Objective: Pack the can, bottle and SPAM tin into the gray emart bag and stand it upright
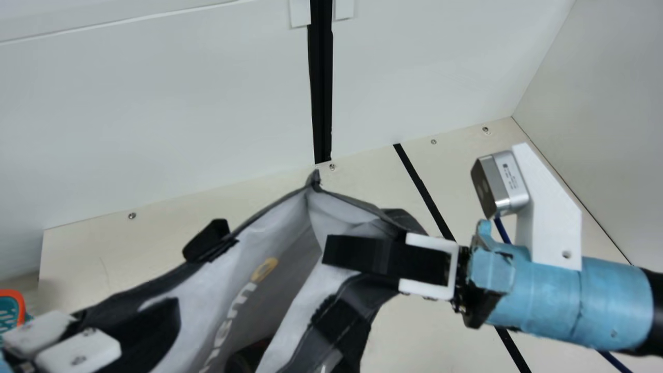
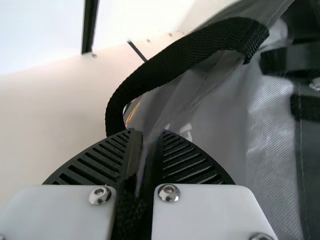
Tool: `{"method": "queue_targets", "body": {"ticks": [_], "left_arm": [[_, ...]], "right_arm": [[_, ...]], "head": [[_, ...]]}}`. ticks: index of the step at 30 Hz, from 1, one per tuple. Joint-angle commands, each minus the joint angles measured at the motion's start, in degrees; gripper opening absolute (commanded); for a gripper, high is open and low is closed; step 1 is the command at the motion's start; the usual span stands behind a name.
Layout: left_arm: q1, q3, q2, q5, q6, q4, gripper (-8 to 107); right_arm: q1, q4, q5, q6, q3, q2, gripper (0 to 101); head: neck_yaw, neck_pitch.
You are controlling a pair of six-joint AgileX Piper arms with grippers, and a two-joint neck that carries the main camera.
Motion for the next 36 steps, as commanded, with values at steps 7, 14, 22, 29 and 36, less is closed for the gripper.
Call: {"method": "queue_targets", "body": {"ticks": [7,14,22,29,36], "left_arm": [[-0.5,3.2,-0.2,0.0,3.1,-2.6,-8],[2.8,4.3,2.0,0.0,9.4,-5.9,-8],[7.5,2.7,6.5,0.0,16.9,-8.7,-8],[9.2,-0.3,11.4,-1.6,21.5,-9.6,-8],[8.7,-3.3,16.9,-5.1,24.8,-9.5,-8]], "right_arm": [[-0.2,-7.8,-0.6,7.2,0.8,-2.6,0],[-1.1,-10.8,-0.6,6.0,2.4,-2.0,0],[-2.6,-11.6,-0.6,-0.7,3.0,1.0,0],[-4.6,-11.2,-0.6,-8.0,1.8,5.5,0],[-6.7,-10.6,-0.6,-13.7,-0.2,10.7,0]], "head": [[0.0,-1.3],[0.0,-1.3],[0.0,-1.3],[0.0,-1.3],[0.0,-1.3]]}}
